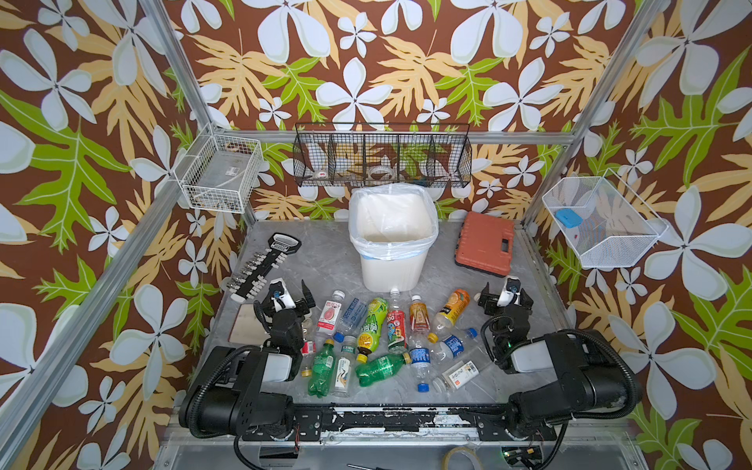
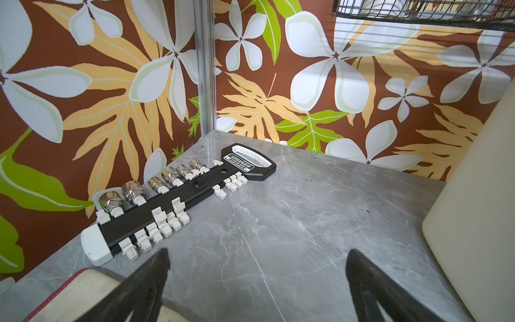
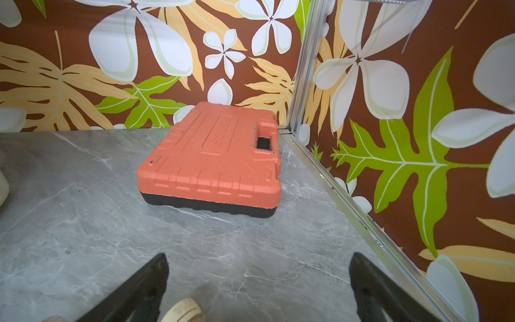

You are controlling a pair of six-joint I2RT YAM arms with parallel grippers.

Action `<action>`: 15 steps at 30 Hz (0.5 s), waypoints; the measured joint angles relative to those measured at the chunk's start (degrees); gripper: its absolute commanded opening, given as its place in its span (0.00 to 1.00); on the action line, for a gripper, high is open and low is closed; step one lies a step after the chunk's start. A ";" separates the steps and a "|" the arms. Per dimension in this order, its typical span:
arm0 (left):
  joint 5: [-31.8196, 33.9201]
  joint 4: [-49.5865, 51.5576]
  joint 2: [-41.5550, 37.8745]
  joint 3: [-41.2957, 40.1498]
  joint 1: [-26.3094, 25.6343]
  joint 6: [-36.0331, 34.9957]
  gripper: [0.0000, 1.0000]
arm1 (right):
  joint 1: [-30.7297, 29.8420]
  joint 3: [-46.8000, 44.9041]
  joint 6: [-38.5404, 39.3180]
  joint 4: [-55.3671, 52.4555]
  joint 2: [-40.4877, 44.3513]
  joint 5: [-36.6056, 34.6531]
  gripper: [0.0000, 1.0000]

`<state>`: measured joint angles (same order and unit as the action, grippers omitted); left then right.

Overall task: Throw the plastic bottles in the bin
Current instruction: Pick up the plastic bottle from the middle-right of the table.

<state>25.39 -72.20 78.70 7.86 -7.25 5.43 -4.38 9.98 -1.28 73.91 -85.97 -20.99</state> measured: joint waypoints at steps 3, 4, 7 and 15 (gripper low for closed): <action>-0.17 0.00 0.00 0.00 0.20 0.07 1.00 | 0.00 0.00 0.00 0.00 0.00 0.00 1.00; -0.22 0.00 0.00 0.00 0.28 0.07 1.00 | -0.02 0.00 0.00 0.00 0.00 0.00 1.00; -0.22 0.94 -0.98 0.02 0.35 0.09 0.99 | -0.35 1.11 0.04 -3.80 2.58 -0.09 1.00; 6.27 35.30 -16.79 23.26 -2.82 8.87 1.00 | -1.55 24.59 -8.39 -41.27 20.22 -1.16 1.00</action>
<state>31.66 -36.91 61.91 31.11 -10.07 14.31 -5.93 34.57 -9.67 32.64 -65.76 -22.15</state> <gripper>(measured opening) 0.999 0.995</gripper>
